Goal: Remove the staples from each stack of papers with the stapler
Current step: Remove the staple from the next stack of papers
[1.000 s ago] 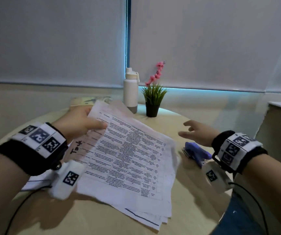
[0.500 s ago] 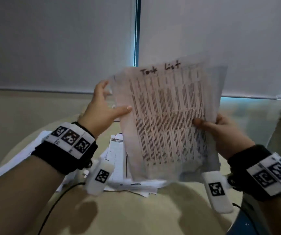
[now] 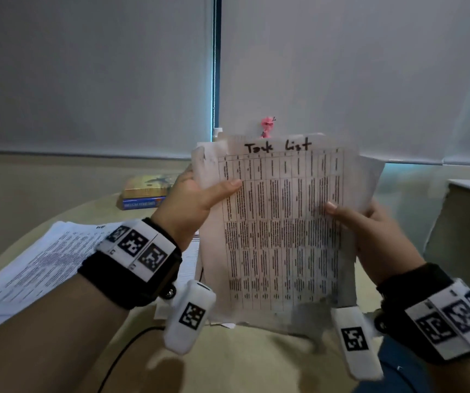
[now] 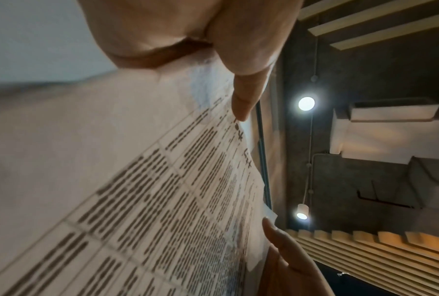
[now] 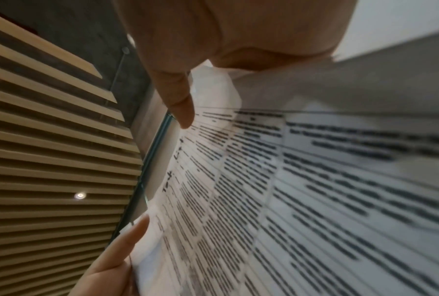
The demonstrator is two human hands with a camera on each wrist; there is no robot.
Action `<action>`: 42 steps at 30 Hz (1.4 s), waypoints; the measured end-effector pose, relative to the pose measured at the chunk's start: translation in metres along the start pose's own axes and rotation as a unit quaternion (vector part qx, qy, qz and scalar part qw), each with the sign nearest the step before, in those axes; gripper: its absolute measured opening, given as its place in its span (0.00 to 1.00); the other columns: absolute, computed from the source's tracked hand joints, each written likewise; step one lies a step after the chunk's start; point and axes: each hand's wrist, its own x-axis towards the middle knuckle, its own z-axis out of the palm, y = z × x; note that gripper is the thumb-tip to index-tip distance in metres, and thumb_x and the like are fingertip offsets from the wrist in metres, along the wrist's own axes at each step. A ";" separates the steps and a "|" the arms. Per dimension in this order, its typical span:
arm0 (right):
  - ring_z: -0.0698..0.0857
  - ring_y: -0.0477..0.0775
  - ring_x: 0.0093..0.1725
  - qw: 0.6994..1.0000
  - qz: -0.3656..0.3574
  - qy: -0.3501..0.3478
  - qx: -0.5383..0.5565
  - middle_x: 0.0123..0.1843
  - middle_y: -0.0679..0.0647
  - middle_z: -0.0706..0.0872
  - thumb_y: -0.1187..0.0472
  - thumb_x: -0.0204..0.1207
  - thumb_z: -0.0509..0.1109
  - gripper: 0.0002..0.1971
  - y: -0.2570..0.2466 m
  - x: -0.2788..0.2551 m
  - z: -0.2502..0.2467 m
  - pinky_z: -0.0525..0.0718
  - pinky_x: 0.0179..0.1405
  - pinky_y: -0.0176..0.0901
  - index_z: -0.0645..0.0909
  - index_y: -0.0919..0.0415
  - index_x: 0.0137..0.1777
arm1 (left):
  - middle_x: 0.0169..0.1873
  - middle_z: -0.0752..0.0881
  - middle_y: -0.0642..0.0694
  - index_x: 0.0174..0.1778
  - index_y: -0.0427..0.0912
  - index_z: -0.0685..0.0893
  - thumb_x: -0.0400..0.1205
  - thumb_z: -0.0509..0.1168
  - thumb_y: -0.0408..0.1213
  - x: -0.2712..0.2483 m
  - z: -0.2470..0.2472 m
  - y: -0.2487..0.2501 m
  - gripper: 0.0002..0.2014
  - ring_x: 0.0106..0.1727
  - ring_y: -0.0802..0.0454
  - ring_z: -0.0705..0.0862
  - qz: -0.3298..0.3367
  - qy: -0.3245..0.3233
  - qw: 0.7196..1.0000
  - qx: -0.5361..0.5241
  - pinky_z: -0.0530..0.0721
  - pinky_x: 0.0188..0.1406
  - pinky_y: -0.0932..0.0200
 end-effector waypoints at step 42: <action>0.83 0.41 0.36 0.969 -0.210 0.126 -0.029 0.40 0.51 0.82 0.59 0.72 0.74 0.13 -0.038 0.018 0.015 0.82 0.37 0.33 0.74 0.50 0.51 | 0.54 0.89 0.34 0.61 0.32 0.82 0.73 0.74 0.36 0.004 -0.003 0.006 0.22 0.56 0.39 0.89 0.035 -0.011 0.999 0.035 0.83 0.61 0.35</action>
